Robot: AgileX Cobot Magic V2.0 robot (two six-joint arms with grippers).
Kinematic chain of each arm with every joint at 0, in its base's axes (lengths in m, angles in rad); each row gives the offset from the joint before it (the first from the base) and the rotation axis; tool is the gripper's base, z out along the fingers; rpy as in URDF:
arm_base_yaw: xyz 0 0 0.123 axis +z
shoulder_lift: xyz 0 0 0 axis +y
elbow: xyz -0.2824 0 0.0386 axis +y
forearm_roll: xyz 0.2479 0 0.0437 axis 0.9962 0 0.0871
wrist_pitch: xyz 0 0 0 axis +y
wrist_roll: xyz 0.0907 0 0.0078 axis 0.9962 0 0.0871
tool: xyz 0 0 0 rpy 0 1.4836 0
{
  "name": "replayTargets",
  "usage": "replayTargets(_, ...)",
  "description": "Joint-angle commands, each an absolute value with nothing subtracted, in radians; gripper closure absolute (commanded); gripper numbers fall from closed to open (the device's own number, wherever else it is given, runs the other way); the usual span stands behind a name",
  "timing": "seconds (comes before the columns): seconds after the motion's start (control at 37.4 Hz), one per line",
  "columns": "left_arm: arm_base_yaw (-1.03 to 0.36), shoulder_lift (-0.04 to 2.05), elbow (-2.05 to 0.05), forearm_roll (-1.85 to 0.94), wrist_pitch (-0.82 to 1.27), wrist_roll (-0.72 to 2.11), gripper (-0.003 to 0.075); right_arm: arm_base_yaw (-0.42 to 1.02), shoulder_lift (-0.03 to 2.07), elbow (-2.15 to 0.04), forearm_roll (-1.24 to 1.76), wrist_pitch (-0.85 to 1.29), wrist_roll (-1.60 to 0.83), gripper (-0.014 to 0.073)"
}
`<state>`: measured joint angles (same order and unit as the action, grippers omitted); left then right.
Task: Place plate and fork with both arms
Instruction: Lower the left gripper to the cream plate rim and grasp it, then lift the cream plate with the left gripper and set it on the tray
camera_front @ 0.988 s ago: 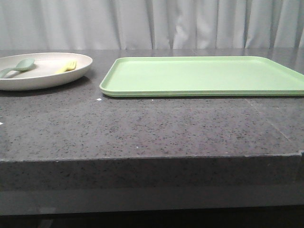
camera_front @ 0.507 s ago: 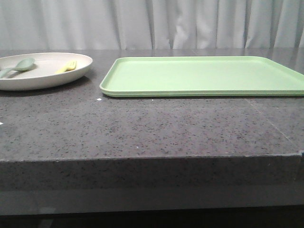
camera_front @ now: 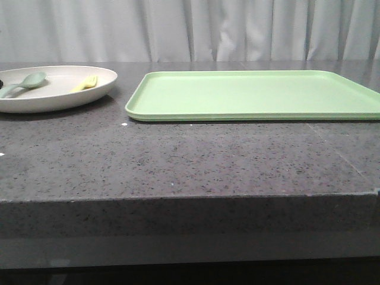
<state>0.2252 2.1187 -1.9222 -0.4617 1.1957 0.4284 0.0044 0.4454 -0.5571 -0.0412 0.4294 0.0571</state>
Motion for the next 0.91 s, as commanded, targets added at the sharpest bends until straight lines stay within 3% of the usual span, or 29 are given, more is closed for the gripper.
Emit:
replayTargets(0.0, 0.222, 2.062, -1.952, -0.484, 1.178, 0.431, 0.0738, 0.006, 0.459, -0.593, -0.054, 0.352, 0.047, -0.0058)
replayTargets(0.48, 0.200, 2.062, -2.095, -0.563, 1.268, 0.334, 0.0738, 0.006, 0.459, -0.593, -0.054, 0.352, 0.047, -0.0058)
replayTargets(0.88, 0.087, 2.062, -2.109, -0.620, 1.259, 0.233, 0.0738, 0.006, 0.459, -0.593, -0.054, 0.352, 0.047, -0.0058)
